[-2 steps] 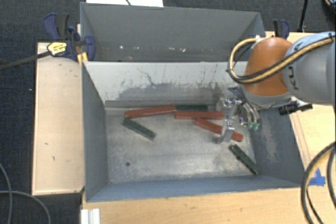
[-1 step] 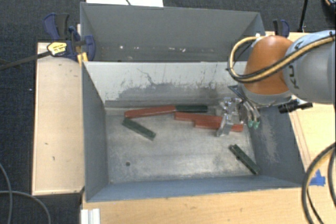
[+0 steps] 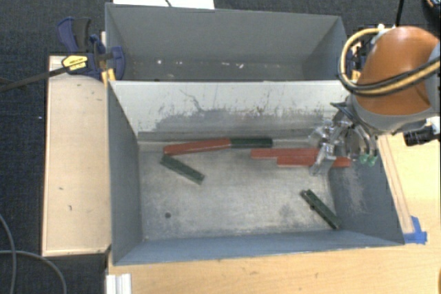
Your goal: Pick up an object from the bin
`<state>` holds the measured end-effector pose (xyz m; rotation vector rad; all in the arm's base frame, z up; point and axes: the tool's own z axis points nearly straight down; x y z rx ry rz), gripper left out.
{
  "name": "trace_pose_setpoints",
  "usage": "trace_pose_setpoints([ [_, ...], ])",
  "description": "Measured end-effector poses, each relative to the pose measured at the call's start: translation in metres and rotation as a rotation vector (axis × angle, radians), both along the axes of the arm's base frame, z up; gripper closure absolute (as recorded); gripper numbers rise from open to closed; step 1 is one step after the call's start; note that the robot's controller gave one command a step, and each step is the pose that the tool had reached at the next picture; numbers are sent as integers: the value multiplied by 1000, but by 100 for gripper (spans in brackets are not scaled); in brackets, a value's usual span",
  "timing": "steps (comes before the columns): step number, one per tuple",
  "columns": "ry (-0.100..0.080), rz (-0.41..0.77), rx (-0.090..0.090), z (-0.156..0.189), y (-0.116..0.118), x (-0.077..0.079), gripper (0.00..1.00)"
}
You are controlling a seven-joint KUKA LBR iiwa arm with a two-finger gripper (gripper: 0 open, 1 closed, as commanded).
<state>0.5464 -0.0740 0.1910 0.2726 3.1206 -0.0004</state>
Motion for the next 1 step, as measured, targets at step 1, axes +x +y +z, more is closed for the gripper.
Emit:
trace_pose_setpoints([
  [1, -3, 292, -4, 134, -7, 42, 100],
])
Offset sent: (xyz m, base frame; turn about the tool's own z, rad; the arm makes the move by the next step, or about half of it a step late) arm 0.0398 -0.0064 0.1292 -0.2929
